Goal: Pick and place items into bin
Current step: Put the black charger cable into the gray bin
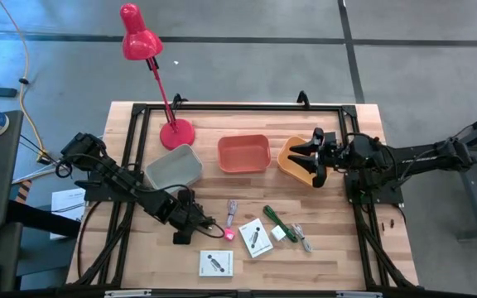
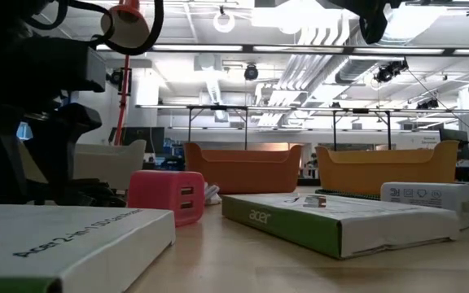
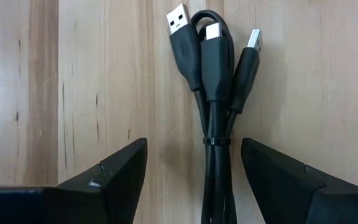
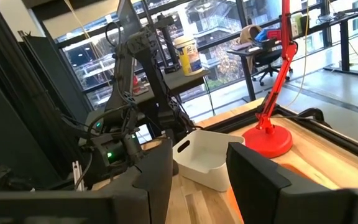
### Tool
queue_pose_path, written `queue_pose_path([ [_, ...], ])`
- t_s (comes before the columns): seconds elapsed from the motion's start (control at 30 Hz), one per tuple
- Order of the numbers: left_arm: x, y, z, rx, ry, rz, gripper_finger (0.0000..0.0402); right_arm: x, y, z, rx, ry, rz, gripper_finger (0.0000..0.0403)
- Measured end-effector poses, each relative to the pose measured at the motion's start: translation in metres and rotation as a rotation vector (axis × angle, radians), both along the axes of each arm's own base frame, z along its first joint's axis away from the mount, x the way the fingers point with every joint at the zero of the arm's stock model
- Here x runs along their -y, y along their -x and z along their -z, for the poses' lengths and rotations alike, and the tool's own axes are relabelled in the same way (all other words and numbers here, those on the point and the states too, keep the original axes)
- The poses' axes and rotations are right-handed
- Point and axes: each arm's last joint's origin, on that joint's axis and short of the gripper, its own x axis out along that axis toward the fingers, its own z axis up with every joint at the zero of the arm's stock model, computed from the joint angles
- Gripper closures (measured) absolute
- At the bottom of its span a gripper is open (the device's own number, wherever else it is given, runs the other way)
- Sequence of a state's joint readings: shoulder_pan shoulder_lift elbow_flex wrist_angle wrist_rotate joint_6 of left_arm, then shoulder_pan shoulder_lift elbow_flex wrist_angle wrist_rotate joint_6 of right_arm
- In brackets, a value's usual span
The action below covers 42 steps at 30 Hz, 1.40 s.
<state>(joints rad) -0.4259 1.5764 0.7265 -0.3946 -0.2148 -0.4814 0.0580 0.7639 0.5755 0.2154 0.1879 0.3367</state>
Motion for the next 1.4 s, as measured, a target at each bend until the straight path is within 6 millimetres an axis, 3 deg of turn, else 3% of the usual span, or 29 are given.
queue_pose_path([
  [0.2,0.000,0.000,0.000,0.000,0.000,0.002,0.0160,0.000,0.000,0.001,-0.005,-0.003,0.004,0.0261],
  [0.5,0.000,0.000,0.000,0.003,0.001,0.003,0.0242,0.000,0.000,0.001,-0.011,-0.003,0.004,0.0261],
  [0.77,0.000,0.000,0.000,-0.001,-0.006,0.031,0.0287,0.000,0.000,0.002,-0.020,-0.002,0.004,0.0261],
  [1.4,0.003,-0.006,0.012,-0.005,-0.012,0.022,0.0295,0.002,0.000,0.003,-0.031,-0.023,0.055,0.0261],
])
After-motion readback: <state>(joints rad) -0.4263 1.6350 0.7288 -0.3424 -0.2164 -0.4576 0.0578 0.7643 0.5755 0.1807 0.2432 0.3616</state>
